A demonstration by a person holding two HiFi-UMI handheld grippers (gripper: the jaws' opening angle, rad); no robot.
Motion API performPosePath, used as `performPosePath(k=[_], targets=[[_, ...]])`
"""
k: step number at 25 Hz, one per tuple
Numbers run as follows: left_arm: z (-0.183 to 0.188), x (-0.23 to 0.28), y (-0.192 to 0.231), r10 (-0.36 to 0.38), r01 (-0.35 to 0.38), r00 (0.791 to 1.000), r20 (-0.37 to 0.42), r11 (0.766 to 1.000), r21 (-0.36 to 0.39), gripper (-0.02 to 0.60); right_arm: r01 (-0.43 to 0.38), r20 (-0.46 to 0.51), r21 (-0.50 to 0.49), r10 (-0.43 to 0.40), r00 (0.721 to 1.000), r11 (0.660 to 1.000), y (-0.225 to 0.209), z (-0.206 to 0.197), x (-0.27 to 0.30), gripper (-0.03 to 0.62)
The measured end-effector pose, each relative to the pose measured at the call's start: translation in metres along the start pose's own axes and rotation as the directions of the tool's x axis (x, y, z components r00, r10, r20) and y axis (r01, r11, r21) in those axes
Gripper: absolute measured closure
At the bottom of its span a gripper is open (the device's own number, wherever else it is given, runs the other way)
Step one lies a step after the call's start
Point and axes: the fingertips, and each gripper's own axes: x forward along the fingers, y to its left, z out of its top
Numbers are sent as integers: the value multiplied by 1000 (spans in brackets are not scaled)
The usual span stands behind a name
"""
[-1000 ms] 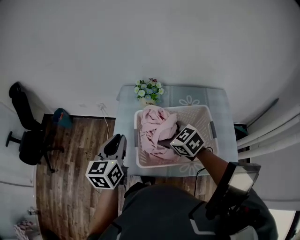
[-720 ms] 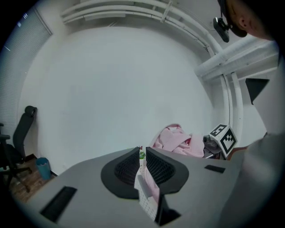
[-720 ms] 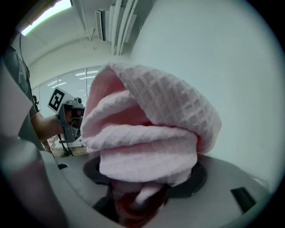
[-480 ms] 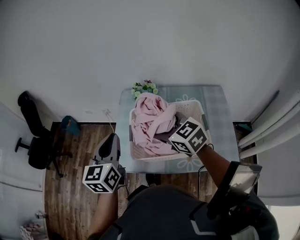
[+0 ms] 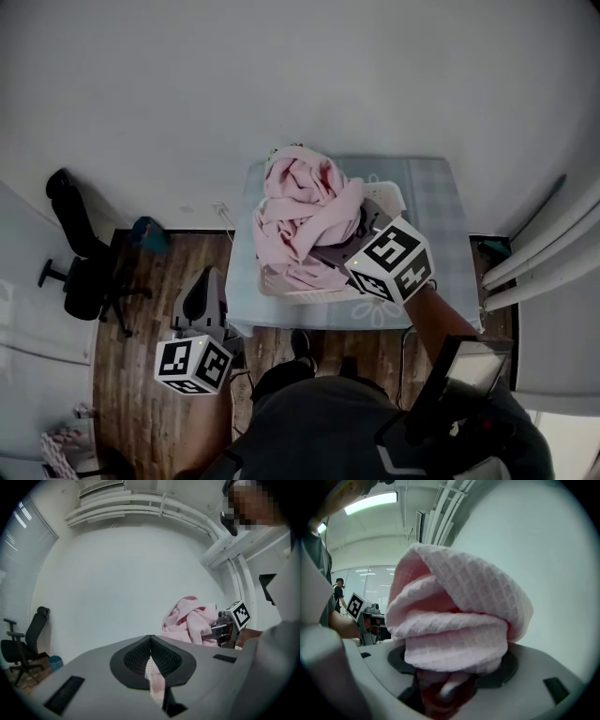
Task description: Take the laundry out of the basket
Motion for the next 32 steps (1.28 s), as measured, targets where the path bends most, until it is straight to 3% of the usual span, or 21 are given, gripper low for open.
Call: performPosePath(k=[10,16,18,21,23,32], targets=[[15,-21,-6,31,-37,997,74,996,79,571,-9,124,-76,19,992,997,16,50,-23,261],[-34,-1,11,65,-74,993,103,993,94,571,-42,195,-82,57,979,996,1,23,3,261],[-19,-18,35,81,-91,991,108,991,94,571,-52,203,-98,71,977,994,23,48,20,261],[41,-76,90,97,-104,989,115,992,65,571,-63,192,-118,85,978,991,92,126,50,261],[60,-102,114,113,-121,986,123,991,53,571,-88,190,-127,111,976,988,124,154,66,261],[60,-167,181,198,-205,968,155,978,29,571,-182,202,-144,208,957,973,208,164,121,261]])
